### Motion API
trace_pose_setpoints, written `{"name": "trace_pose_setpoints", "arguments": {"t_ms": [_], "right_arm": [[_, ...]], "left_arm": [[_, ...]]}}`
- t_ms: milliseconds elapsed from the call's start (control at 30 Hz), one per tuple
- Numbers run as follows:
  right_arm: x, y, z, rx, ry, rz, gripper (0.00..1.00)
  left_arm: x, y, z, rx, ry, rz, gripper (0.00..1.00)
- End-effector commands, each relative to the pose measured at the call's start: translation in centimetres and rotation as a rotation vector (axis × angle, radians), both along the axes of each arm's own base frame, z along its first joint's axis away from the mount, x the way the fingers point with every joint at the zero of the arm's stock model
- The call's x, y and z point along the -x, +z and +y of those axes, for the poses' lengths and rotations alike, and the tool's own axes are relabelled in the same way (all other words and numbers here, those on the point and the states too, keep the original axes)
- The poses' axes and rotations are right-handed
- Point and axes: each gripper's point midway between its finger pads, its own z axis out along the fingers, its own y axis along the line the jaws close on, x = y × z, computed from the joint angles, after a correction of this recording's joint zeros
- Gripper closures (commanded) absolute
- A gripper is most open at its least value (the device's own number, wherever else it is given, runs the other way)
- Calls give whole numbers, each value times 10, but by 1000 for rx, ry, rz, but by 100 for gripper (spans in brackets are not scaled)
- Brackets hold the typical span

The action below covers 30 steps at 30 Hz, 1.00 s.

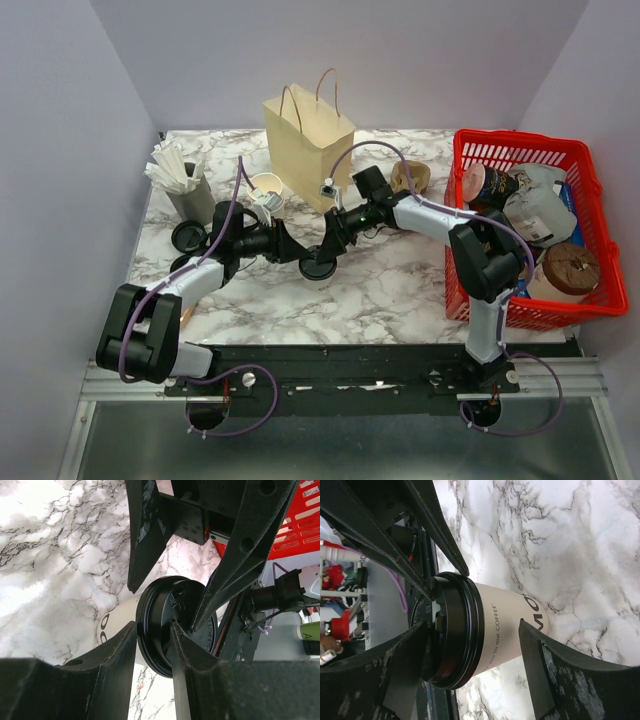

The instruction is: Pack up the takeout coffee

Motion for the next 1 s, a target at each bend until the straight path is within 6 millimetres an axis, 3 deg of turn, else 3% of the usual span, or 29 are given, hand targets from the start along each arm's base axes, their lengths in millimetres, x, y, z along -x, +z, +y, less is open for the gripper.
{"name": "trace_pose_setpoints", "arguments": {"t_ms": [0,533,833,967], "right_arm": [[2,-11,2,-27,19,56,20],[11,-25,1,-174,63,216,23],[12,-38,2,-198,25,222,24],[10,-58,-2,-116,-43,223,25]], "left_arm": [[2,-17,3,-19,18,39,60],[14,-13,-1,95,-34,62,60],[13,-30,10,93,25,106,60],[9,-42,17,60,75,109,60]]}}
